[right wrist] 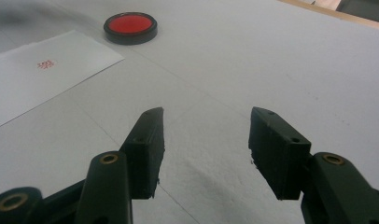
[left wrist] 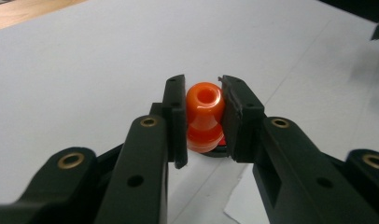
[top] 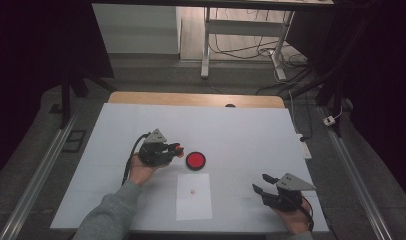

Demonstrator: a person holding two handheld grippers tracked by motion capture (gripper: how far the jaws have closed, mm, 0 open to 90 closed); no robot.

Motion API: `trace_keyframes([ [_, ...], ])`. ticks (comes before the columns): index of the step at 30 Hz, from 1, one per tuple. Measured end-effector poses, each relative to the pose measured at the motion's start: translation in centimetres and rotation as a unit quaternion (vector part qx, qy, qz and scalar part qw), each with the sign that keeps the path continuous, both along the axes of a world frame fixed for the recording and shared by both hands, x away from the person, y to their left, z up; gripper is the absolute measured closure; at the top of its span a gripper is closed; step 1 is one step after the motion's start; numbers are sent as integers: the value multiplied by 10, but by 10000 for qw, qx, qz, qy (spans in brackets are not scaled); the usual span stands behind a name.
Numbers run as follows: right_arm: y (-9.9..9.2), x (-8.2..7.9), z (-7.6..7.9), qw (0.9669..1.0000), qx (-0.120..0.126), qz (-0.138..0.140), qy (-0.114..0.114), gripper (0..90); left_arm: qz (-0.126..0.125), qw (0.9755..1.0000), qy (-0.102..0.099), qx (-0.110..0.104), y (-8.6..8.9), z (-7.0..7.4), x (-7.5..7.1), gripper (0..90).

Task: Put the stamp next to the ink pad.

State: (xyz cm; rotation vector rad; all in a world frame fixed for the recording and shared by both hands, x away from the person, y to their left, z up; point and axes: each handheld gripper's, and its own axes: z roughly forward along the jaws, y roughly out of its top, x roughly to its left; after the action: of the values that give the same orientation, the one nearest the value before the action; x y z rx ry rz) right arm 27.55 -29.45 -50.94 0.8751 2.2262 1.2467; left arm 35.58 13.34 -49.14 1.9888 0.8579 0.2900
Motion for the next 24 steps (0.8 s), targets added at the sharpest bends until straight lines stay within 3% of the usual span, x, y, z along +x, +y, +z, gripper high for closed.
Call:
trace_keyframes([
  [14,0,1,-1,10000,-40,-14,20,448,247,9986,211,421,0,-26,20,721],
  [24,0,1,-2,10000,-57,-22,36,448,381,9974,322,524,3,-38,24,717],
])
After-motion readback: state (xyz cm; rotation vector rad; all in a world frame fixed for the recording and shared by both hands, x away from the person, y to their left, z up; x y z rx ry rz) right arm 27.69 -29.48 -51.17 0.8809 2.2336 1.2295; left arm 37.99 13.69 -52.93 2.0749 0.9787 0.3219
